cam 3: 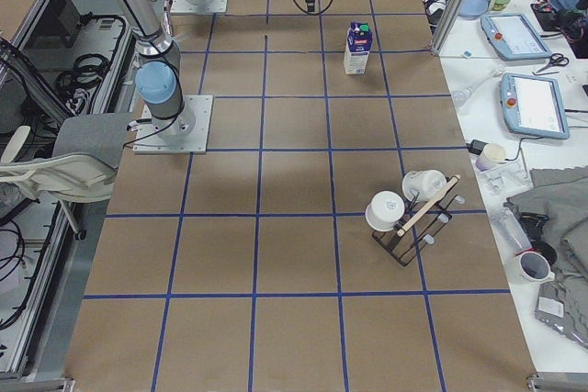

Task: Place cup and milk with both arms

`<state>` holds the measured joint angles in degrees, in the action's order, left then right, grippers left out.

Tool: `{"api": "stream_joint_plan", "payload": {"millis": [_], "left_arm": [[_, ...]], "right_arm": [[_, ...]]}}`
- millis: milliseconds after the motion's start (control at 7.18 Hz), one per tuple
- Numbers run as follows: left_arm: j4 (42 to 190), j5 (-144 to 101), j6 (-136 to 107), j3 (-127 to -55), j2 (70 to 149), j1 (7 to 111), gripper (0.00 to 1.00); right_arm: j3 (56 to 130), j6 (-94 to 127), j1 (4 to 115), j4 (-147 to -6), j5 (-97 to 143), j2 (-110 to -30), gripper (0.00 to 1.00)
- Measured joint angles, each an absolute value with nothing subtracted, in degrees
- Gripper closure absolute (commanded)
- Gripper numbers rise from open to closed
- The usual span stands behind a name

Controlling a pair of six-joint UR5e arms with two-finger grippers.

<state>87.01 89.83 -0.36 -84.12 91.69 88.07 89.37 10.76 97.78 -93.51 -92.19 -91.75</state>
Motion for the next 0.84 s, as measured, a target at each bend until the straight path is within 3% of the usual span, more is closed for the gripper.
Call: {"api": "stream_joint_plan", "payload": {"millis": [836], "left_arm": [[87.1, 89.8, -0.4, -84.2, 91.7, 88.1, 0.0]], "right_arm": [[84.4, 11.0, 97.5, -91.2, -92.2, -89.2, 0.0]]}}
